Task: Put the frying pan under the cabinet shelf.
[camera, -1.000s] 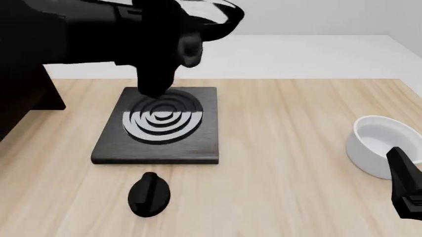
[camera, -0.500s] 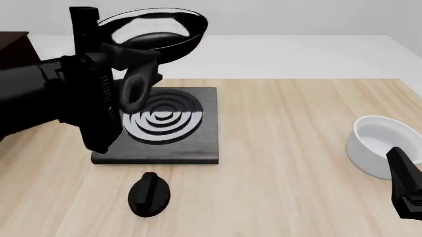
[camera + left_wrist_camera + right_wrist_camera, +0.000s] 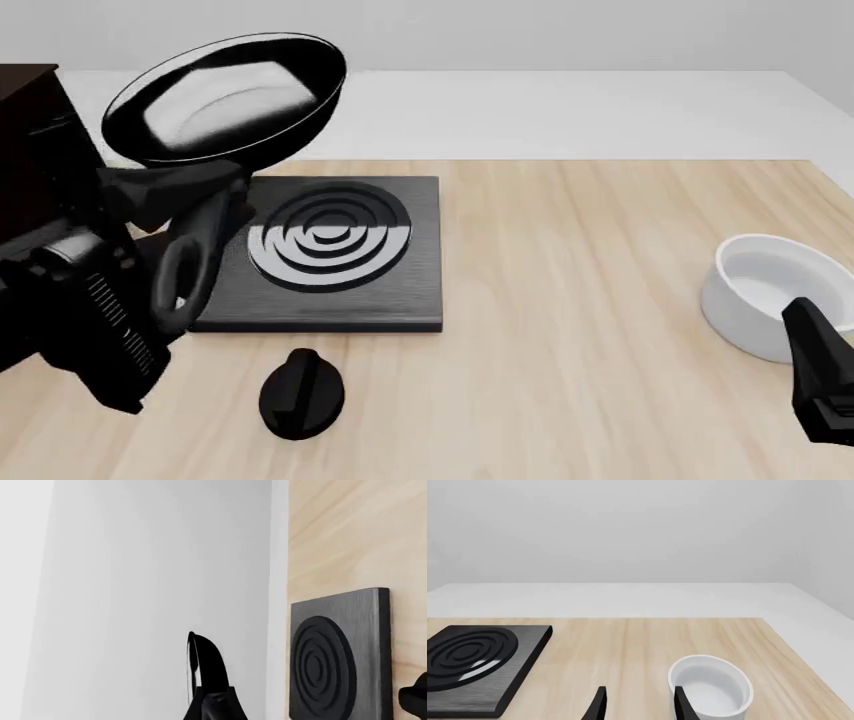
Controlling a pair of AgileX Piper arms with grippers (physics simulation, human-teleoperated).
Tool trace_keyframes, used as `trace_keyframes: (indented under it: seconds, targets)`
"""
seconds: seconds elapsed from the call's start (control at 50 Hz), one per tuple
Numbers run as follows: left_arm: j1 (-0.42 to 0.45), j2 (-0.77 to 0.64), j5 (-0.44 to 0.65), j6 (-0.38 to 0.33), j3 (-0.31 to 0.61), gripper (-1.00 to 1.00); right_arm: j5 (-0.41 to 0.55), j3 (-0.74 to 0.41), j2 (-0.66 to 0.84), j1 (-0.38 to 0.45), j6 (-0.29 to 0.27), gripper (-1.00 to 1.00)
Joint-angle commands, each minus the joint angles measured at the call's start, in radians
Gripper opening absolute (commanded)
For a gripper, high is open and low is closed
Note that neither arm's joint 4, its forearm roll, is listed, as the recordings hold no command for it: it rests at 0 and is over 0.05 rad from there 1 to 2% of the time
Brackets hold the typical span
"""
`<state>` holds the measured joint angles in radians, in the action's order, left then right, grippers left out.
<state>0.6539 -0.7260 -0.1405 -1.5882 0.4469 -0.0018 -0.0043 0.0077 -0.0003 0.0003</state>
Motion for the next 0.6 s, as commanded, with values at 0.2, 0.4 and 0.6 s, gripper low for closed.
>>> trace_keyframes:
  seconds: [0.2, 0.4, 0.6]
  targets:
    - [-0.104, 0.219, 0.039, 0.068, -0.13, -1.0, 0.0, 0.0, 0.0, 0.0, 0.0, 1.0]
    - [-0.127, 0.315, 0.091, 0.117, -0.182, -1.0, 0.0, 0.0, 0.0, 0.0, 0.0, 1.0]
    - [-0.17, 0.393, 0.13, 0.159, -0.199, -1.0, 0.0, 0.0, 0.0, 0.0, 0.0, 1.0]
